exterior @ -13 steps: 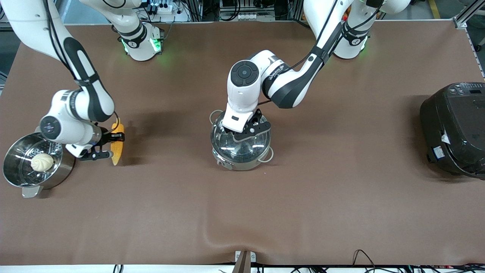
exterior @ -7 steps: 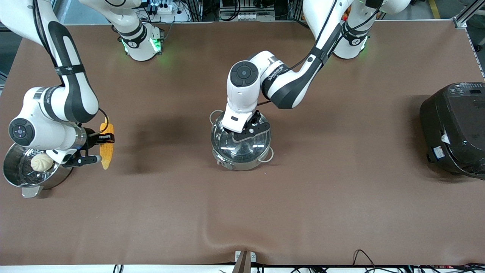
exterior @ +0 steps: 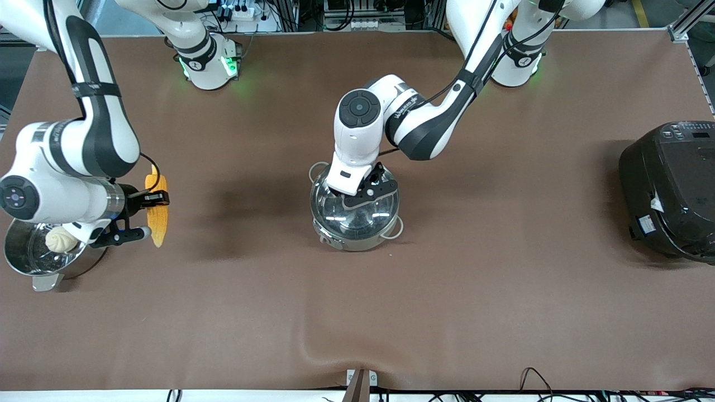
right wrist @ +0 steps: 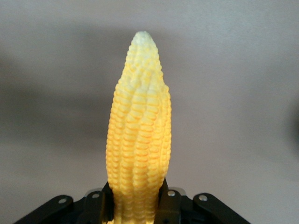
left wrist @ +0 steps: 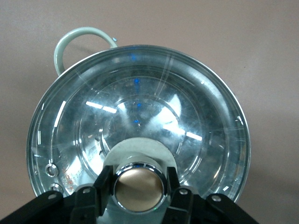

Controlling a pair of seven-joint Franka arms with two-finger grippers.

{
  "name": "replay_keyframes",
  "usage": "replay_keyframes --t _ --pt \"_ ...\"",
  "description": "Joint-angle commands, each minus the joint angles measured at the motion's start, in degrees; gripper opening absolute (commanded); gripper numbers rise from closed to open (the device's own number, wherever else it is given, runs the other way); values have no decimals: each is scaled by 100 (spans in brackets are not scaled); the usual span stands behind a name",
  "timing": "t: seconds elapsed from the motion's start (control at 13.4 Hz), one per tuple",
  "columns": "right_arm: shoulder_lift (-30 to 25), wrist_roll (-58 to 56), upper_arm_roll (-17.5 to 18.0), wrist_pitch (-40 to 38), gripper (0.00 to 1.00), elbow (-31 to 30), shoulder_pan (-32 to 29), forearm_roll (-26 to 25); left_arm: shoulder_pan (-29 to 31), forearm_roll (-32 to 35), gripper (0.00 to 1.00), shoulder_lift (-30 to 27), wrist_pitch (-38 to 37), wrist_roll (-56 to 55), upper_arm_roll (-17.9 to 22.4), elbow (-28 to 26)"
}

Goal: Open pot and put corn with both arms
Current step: 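Lift the lid off with the left gripper while the right gripper carries corn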

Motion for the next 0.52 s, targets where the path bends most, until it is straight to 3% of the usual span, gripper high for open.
replay_keyframes --t 0.0,0.15,0.3,0.45 --pt "4 134 -3 -347 8 537 191 150 34 136 0 -460 -225 76 38 80" --pt "4 160 6 -401 8 723 480 176 191 136 0 -1004 -724 268 38 62" --pt "4 422 -3 -401 7 854 744 412 603 40 0 -1558 -1295 1135 3 53" --pt "30 1254 -3 -366 7 1074 1436 457 921 -74 0 -2007 -1788 1473 -23 -69"
